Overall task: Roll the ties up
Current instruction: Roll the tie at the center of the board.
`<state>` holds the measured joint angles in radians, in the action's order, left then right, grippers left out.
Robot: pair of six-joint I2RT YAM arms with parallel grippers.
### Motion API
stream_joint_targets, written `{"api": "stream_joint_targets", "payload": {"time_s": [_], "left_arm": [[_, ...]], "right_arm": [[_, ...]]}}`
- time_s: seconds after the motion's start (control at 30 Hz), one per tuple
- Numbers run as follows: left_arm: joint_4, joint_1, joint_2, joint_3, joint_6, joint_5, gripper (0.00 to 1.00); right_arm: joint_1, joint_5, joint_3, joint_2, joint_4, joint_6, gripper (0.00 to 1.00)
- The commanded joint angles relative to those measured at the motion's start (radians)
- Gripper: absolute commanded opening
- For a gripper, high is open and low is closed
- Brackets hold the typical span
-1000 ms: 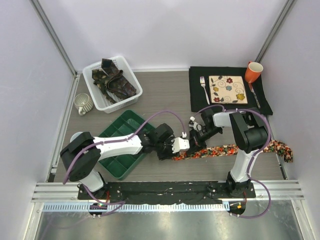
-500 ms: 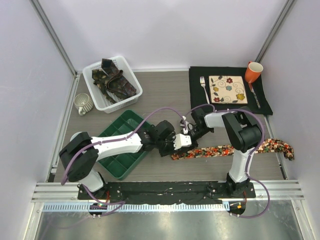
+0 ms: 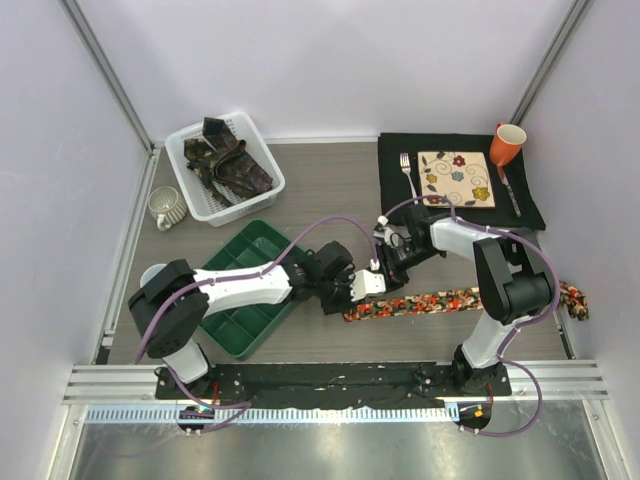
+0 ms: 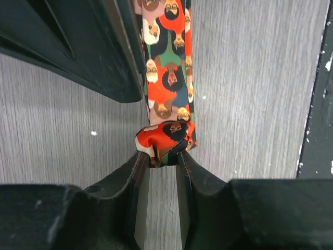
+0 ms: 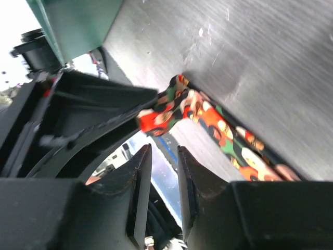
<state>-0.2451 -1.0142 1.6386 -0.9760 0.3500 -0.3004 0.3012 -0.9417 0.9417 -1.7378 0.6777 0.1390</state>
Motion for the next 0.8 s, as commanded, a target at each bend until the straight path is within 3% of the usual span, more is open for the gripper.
{"api": "stream_joint_targets", "payload": {"time_s": [0.0, 0.27, 0.77], "left_arm": [[0.049, -0.009, 0.032, -0.058, 0.021, -0.032, 0.29], [0.073, -0.027, 0.082, -0.093, 0.024, -0.052, 0.31], [0.102, -0.041, 0.135, -0.125, 0.011, -0.054, 0.31]], "right_arm": [[-0.039, -0.089, -0.017, 0.021, 0.107, -0.071, 0.33], [-0.04, -0.138, -0.03, 0.004, 0.125, -0.11, 0.45], [-0.04, -0.094, -0.018, -0.109, 0.099, -0.168, 0.4]]}}
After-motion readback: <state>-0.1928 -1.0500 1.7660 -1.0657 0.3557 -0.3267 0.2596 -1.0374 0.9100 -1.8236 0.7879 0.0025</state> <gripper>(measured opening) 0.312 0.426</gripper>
